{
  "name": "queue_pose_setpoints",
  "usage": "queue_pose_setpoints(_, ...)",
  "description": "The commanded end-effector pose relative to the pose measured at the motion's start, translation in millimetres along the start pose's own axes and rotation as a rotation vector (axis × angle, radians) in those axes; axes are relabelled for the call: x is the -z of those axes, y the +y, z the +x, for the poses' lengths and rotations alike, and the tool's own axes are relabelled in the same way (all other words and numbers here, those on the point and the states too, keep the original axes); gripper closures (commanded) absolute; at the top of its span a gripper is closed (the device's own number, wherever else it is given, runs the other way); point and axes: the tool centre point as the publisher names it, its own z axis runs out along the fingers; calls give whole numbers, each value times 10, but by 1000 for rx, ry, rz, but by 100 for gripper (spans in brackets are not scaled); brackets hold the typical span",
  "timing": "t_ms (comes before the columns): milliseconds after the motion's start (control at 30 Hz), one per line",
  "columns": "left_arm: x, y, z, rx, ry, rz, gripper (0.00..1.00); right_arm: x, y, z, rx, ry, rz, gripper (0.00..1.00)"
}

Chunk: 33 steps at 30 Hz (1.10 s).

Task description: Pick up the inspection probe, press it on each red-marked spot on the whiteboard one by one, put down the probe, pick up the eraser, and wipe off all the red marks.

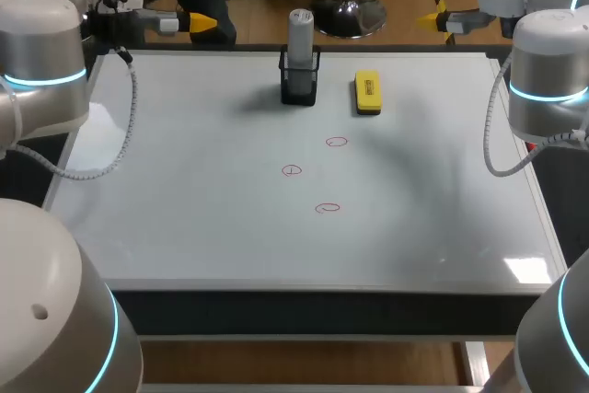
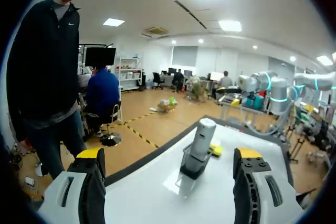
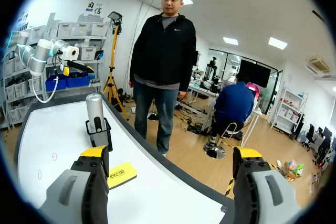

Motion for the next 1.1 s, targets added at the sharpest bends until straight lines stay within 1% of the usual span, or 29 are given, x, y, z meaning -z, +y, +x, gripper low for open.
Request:
queue_pose_setpoints(33,-66,-12,-18,-17,125,25,0,-2,1,-5,0,1,2,0)
queue_pose_setpoints(100,-126,-23,40,-36,171,20,0,-2,1,-5,0,1,2,0)
queue_pose_setpoints(133,-150,-29,68,-43,204,28,0,-2,1,-5,0,1,2,0)
queue_pose_setpoints(267,-227,-42,163,-68,288,41,0,-2,1,-5,0,1,2,0)
queue_pose_setpoints(600,-393,-76,400,-95,451,64,0,-2,1,-5,0,1,2,0)
queue_pose_setpoints(700,-450,-69,454,-99,479,61,0,-2,1,-5,0,1,2,0)
queue_pose_setpoints(1100,-785,17,610,-110,534,51,0,-2,1,-5,0,1,2,0)
